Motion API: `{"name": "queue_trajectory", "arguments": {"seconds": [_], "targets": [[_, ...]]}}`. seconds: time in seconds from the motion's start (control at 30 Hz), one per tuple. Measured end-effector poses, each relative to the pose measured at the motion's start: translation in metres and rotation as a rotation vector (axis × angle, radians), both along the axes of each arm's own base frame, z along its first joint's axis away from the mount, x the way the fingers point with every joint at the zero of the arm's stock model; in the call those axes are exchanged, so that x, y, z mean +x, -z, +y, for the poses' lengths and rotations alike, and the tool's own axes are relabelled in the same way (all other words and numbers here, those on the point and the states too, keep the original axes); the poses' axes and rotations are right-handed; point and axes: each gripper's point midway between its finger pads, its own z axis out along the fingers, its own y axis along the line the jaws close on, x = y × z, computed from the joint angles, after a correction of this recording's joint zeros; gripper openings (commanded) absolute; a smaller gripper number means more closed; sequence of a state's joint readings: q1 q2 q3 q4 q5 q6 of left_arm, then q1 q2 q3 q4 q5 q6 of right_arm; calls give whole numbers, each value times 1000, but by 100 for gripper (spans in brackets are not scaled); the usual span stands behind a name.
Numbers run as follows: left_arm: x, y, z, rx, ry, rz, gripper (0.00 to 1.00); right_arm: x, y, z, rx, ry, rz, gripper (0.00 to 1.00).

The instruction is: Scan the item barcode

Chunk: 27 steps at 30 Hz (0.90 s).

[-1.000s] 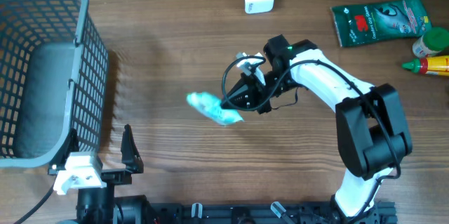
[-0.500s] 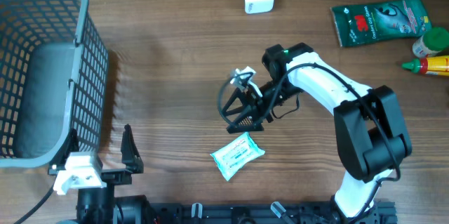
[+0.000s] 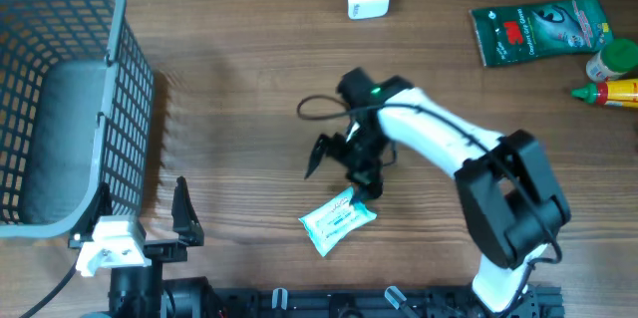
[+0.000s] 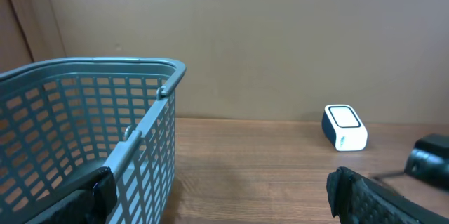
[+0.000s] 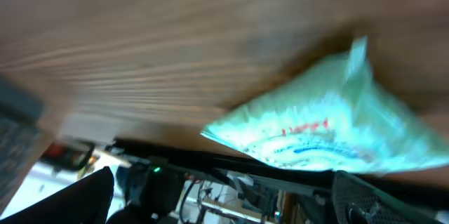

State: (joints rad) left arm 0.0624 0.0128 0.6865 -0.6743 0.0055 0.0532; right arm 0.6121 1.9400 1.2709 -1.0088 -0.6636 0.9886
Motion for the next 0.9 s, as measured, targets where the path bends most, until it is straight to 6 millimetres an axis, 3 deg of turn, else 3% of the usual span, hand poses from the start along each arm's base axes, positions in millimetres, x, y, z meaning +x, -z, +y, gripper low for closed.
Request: {"name": "queue_trajectory", "arguments": {"seconds": [0.1, 0.17, 0.5, 0.57, 0.63, 0.83, 0.9], "targets": [[0, 0, 0, 0, 0, 0, 100, -17, 10, 2, -168, 63, 27, 84], [0, 0, 0, 0, 0, 0, 100, -15, 16, -4, -268, 142, 25, 82], [0, 0, 0, 0, 0, 0, 100, -15, 37, -22, -437, 367, 68, 79], [0, 0, 0, 0, 0, 0, 100, -18, 41, -25, -455, 393, 85, 73], [0, 0, 0, 0, 0, 0, 100, -25, 46, -29, -473, 408, 108, 55], [0, 0, 0, 0, 0, 0, 100, -30, 49, -18, -370, 387, 143, 22], [0, 0, 0, 0, 0, 0, 100, -22, 47, -10, -287, 347, 115, 20]]}}
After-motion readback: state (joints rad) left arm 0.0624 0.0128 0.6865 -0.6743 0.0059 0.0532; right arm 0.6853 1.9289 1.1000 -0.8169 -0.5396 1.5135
